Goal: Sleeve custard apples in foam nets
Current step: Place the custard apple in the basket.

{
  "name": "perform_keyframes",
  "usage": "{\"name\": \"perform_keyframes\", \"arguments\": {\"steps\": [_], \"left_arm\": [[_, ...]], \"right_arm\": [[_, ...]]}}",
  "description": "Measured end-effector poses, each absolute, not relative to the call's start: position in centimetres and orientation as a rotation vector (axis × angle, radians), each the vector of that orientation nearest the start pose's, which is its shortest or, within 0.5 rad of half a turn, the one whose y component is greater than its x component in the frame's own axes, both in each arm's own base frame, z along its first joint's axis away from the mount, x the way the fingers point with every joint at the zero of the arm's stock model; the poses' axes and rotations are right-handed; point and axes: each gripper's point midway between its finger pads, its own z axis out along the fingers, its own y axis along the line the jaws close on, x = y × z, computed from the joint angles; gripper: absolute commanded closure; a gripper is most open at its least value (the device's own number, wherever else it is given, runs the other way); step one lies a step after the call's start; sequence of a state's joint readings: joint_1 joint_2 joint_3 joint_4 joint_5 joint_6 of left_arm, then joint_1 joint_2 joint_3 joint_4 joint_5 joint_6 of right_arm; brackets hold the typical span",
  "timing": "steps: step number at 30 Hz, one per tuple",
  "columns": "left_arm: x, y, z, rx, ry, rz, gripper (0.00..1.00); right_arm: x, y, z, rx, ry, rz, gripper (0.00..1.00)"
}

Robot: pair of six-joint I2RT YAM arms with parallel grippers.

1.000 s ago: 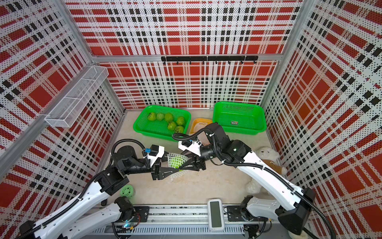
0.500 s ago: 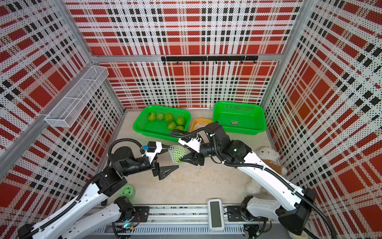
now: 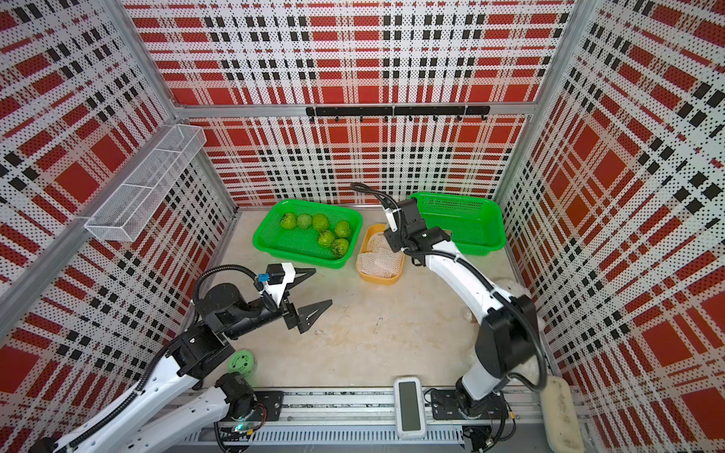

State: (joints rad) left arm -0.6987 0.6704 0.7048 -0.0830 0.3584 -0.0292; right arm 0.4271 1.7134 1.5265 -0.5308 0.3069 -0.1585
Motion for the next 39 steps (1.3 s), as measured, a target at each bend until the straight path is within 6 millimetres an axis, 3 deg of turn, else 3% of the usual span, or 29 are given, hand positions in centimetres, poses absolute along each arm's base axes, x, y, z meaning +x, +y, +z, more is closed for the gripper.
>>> {"name": "perform_keyframes", "arguments": {"steps": [4,6,9,12,16,22,27,29,35,39], "left_arm": [[18.1,-23.1,33.5,0.812,1.472,-0.848,0.01],[18.0,-23.0,33.4,0.81,1.471,-0.85,0.01],[18.1,-23.1,33.3,0.808,1.48,-0.853,0.01],[18.3,-23.4,32.8,0.814,1.5,-0.861,0.01],[18.7,-23.9,31.8,0.824,1.536,-0.869,0.01],[19.3,-24.7,30.4,0.84,1.588,-0.88,0.01],[19.3,-24.7,30.4,0.842,1.585,-0.884,0.01],[19.3,-24.7,30.4,0.842,1.585,-0.885,0.0],[19.4,-24.8,30.7,0.834,1.578,-0.889,0.01],[20.0,-24.9,30.0,0.818,1.611,-0.88,0.01]], "right_arm": [[52.3,10.5,21.0,-0.321,2.25,-0.358,0.63],[54.2,8.3,20.1,-0.245,2.262,-0.399,0.63],[55.5,5.0,18.0,-0.149,2.341,-0.435,0.62],[60.1,3.2,17.4,-0.011,2.297,-0.375,0.63],[63.5,1.3,14.6,0.11,2.307,-0.338,0.6],[65.3,2.1,10.0,0.214,2.353,-0.271,0.6],[65.4,3.2,8.4,0.252,2.361,-0.229,0.5],[65.8,3.5,8.2,0.264,2.353,-0.218,0.42],[66.5,4.2,7.9,0.273,2.338,-0.203,0.01],[66.5,4.1,8.2,0.268,2.331,-0.219,0.0]]}}
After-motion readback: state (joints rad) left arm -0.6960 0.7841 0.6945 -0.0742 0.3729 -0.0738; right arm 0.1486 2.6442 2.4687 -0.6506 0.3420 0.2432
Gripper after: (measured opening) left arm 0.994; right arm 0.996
